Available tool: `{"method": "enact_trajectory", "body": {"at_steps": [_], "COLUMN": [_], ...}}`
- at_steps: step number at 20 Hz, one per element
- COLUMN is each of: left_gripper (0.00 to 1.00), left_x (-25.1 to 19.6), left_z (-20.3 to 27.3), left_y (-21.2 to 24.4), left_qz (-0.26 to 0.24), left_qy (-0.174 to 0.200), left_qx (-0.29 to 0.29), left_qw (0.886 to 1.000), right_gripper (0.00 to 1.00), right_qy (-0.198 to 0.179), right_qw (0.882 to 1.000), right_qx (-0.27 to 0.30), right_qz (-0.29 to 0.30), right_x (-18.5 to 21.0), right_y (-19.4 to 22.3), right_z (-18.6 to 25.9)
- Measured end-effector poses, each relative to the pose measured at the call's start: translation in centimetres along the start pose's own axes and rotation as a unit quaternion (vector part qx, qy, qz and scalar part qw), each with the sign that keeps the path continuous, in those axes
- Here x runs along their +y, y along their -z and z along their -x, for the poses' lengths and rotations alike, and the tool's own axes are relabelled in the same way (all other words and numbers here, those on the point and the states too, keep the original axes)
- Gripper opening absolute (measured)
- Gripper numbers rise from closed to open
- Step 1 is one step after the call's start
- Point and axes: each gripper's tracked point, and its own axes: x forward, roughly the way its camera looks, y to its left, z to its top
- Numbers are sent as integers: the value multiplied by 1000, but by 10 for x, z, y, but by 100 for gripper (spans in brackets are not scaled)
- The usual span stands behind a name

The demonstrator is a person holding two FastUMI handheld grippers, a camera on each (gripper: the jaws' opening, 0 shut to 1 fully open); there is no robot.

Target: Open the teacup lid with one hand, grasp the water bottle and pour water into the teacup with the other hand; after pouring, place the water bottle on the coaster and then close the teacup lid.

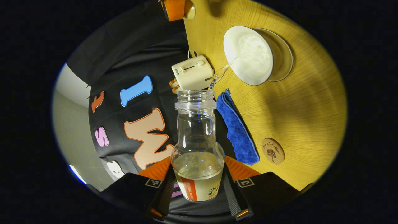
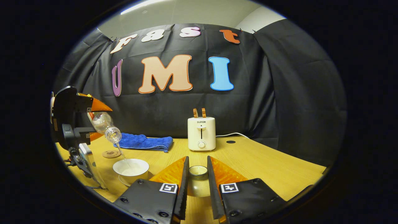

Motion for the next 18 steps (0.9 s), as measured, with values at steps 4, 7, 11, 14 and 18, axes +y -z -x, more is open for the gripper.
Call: {"method": "enact_trajectory", "body": {"at_steps": [4,7,11,14,18], "left_gripper": [71,71,71,69,67], "left_x": [0,-4,-21,-43,-74], "left_z": [-1,-3,-4,-3,4], "left_y": [2,2,-1,-9,-24], "left_qz": [2,9,50,111,221], "left_qy": [2,6,27,56,105], "left_qx": [2,2,-1,-9,-14], "left_qw": [1000,1000,998,992,970], "right_gripper": [36,36,36,36,36], "right_qy": [-1,-1,-1,-1,-1], "right_qw": [1000,1000,1000,1000,1000], "right_qx": [0,0,-1,-1,-1], "right_qz": [0,0,0,0,0], "right_x": [1,0,1,0,0], "right_y": [0,0,0,1,1], "right_z": [0,-1,-1,-1,-1]}}
